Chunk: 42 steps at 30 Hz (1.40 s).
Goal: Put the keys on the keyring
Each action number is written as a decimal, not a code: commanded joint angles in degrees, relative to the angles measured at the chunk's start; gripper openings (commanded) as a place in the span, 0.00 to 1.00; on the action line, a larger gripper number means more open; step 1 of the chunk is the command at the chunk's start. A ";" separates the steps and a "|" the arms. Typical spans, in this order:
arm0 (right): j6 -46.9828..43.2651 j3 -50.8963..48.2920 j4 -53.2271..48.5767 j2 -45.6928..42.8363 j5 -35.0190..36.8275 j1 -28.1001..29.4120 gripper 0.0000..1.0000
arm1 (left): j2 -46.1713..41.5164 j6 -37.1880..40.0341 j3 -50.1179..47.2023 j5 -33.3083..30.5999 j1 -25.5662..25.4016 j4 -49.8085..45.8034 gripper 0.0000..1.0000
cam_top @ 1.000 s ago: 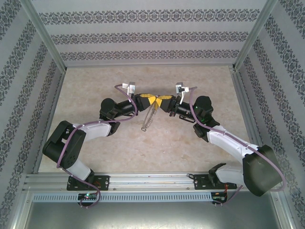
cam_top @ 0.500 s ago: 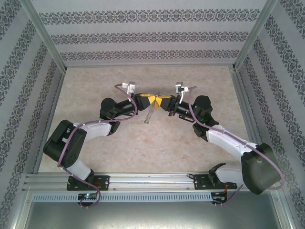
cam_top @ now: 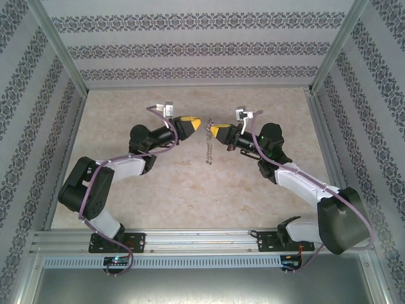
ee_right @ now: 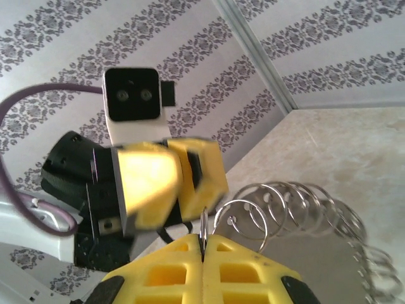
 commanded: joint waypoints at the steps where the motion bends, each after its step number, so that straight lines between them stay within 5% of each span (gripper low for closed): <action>1: -1.45 3.07 -0.48 1.04 -3.68 -1.57 0.00 | -0.04 0.74 3.89 1.81 1.67 -4.14 0.24; 11: -5.59 12.32 -9.34 8.02 -13.60 -4.38 0.00 | 0.60 13.44 13.99 9.65 5.47 -27.15 0.42; 21: -16.07 22.08 -26.48 12.03 -23.53 -5.21 0.00 | 5.22 16.50 23.88 22.92 7.37 -38.10 0.46; 35: -17.37 25.71 -28.86 16.72 -24.11 -5.70 0.00 | 2.18 30.82 22.68 21.91 6.71 -57.83 0.46; 42: -17.29 25.91 -28.70 17.35 -23.47 -4.97 0.00 | 3.48 32.27 23.96 22.45 5.46 -59.68 0.45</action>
